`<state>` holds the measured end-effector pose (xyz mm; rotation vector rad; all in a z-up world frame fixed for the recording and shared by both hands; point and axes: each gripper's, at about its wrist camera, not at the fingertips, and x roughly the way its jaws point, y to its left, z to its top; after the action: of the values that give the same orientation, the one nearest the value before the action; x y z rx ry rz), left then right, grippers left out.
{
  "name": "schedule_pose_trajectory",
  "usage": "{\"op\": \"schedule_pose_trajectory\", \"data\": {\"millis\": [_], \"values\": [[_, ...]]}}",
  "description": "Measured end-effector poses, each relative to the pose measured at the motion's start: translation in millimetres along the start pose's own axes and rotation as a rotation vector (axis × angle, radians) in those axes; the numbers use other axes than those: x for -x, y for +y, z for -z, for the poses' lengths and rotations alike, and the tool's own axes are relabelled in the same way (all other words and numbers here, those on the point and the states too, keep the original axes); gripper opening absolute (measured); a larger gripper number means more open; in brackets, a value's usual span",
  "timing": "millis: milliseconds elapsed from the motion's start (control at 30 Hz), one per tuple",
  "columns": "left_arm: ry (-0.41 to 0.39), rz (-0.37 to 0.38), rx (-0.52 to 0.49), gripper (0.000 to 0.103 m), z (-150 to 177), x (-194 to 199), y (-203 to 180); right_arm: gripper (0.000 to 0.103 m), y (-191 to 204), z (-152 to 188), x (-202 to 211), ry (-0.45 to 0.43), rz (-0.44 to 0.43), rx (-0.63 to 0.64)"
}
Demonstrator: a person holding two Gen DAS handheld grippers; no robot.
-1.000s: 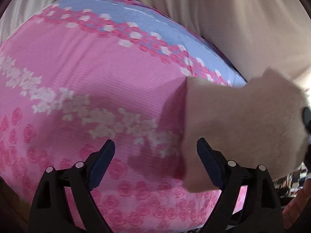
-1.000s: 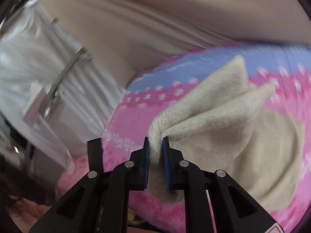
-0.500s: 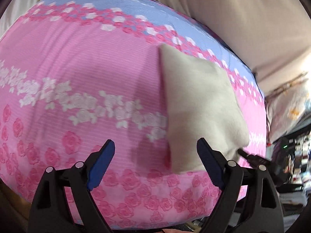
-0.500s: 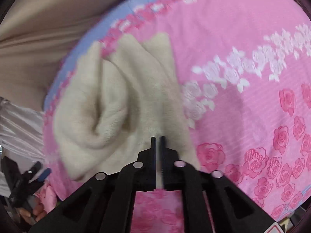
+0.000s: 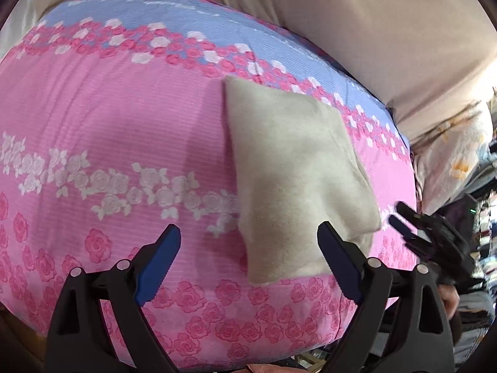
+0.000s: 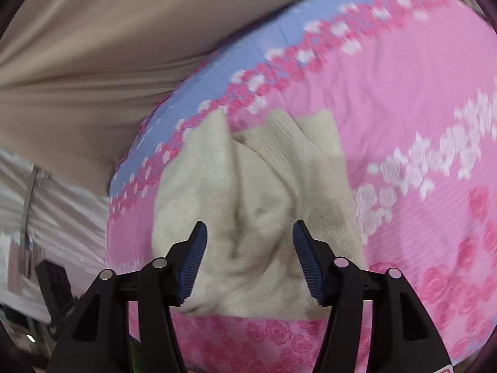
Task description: Fold small clothes
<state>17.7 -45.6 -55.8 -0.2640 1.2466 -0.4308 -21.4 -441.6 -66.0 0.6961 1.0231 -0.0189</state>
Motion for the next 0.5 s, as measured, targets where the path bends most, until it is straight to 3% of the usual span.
{"op": "schedule_pose_trajectory", "data": {"millis": [100, 233, 267, 300, 367, 433, 500], "values": [[0.014, 0.003, 0.035, 0.087, 0, -2, 8, 0.078, 18, -7, -28, 0.074, 0.056, 0.124], [0.002, 0.015, 0.029, 0.087, 0, 1, 7, 0.078, 5, -10, -84, 0.209, 0.057, 0.036], [-0.001, 0.016, 0.022, 0.087, 0, 2, 6, 0.066, 3, -8, -96, 0.247, 0.04, -0.013], [-0.002, 0.018, 0.015, 0.087, 0, 3, 5, 0.019, 7, -6, -103, 0.285, -0.015, -0.053], [-0.005, 0.021, 0.013, 0.087, 0, 4, 5, 0.02, 29, -8, -88, 0.267, -0.078, -0.073], [-0.016, 0.025, 0.016, 0.087, -2, 8, 6, 0.018, 58, -11, -43, 0.199, -0.267, -0.123], [-0.02, 0.042, 0.018, 0.087, -5, 11, 8, 0.017, 75, -7, 4, 0.121, -0.313, -0.141]]}}
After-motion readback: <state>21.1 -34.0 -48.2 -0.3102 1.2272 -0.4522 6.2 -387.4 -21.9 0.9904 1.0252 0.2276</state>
